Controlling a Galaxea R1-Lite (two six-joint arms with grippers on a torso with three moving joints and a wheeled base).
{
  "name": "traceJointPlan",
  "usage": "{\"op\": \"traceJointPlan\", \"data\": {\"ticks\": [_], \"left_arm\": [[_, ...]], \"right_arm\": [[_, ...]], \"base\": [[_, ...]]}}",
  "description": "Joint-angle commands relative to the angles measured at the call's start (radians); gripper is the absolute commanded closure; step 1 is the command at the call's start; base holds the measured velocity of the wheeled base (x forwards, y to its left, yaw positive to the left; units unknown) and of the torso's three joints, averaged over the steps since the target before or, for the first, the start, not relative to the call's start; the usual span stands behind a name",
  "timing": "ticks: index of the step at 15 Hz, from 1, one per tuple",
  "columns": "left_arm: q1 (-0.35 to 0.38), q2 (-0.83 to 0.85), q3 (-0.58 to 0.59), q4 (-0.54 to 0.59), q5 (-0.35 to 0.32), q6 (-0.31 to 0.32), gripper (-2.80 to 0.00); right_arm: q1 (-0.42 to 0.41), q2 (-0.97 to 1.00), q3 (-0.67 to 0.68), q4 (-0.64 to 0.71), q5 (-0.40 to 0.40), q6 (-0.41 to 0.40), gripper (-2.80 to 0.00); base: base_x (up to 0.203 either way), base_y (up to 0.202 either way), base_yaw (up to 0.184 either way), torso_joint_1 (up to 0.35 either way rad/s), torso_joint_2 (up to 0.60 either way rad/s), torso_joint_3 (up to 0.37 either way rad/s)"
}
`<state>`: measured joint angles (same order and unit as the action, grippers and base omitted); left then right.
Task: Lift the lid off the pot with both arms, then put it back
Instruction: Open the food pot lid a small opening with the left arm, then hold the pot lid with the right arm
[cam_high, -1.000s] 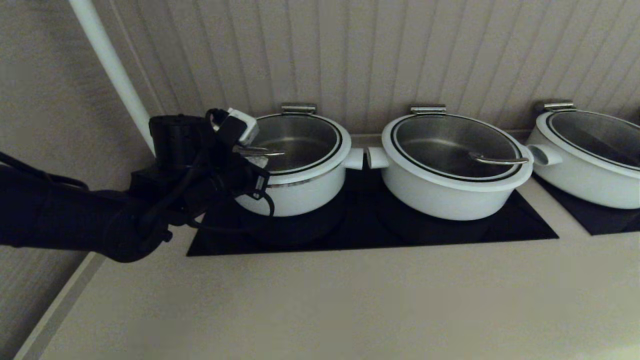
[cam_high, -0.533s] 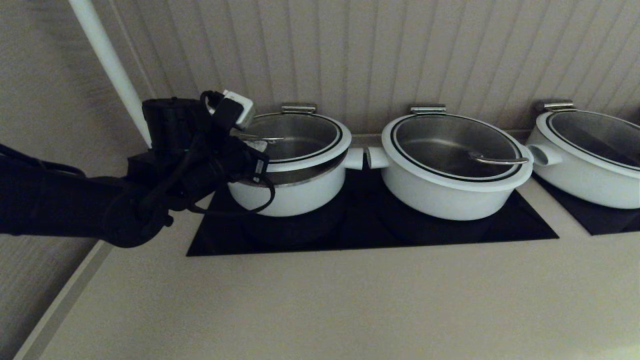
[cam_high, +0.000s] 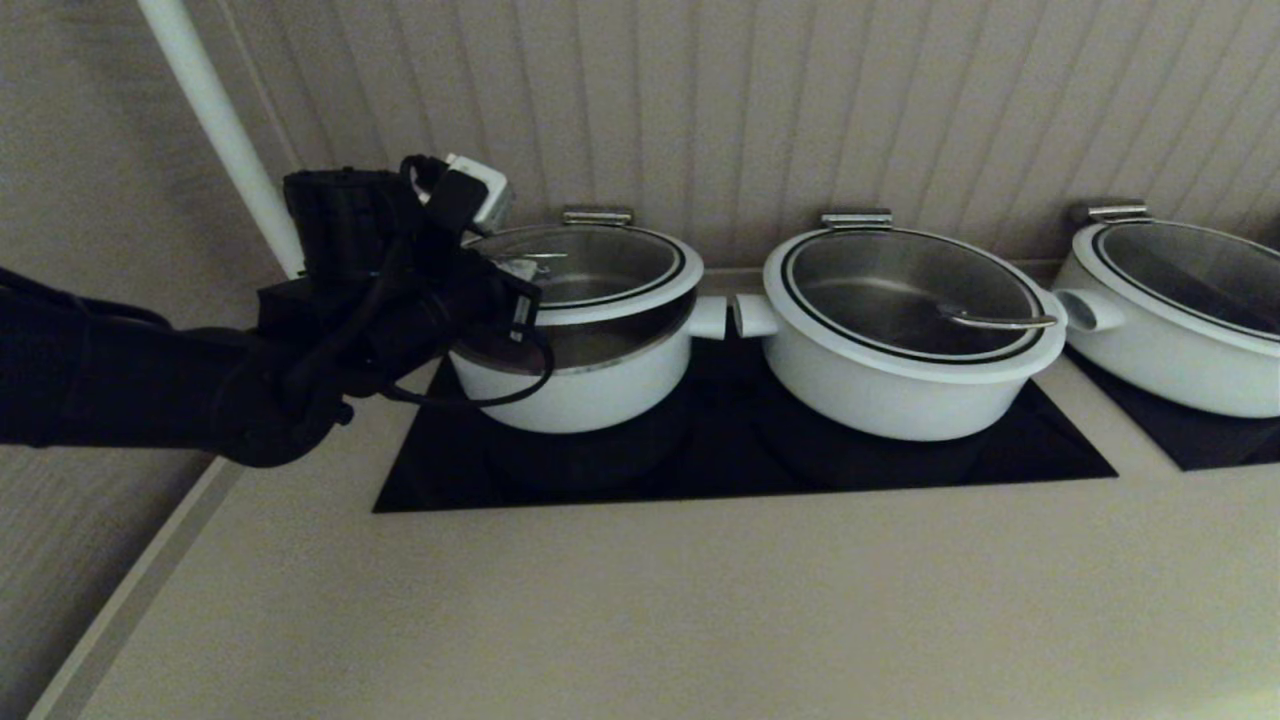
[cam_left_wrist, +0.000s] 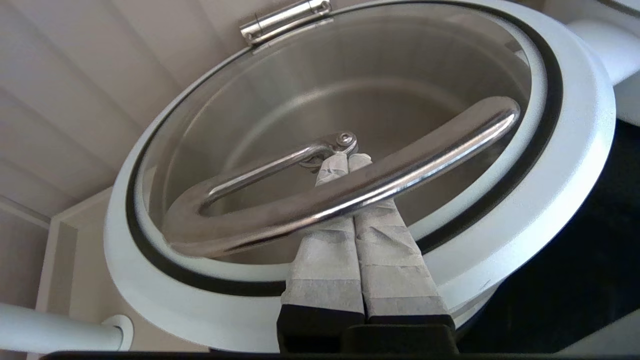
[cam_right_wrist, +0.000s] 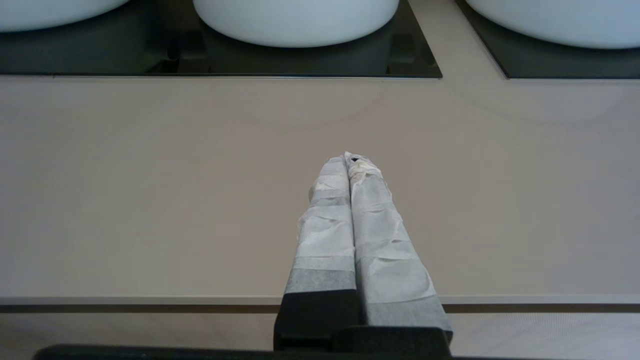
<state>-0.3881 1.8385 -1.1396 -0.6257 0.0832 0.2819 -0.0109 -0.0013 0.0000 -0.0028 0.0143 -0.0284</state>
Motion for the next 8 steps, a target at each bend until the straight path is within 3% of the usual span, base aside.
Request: {"op": "traceJointPlan", "data": {"ticks": [1,8], "left_arm": [[0.0,0.007,-0.033,0.005,0.001,0.002,0.0],[0.0,0.023,-0.078,0.026,0.0,0.001,0.0]], "right_arm": [[0.0,0.001,0.0,0.0,0.003,-0.005,0.0],[0.0,0.001,0.0,0.003,0.023,-0.058,0.0]], "base": [[0.0,0.0,0.0,0.0,0.0,0.0],[0.0,0.0,0.0,0.0,0.0,0.0]]}}
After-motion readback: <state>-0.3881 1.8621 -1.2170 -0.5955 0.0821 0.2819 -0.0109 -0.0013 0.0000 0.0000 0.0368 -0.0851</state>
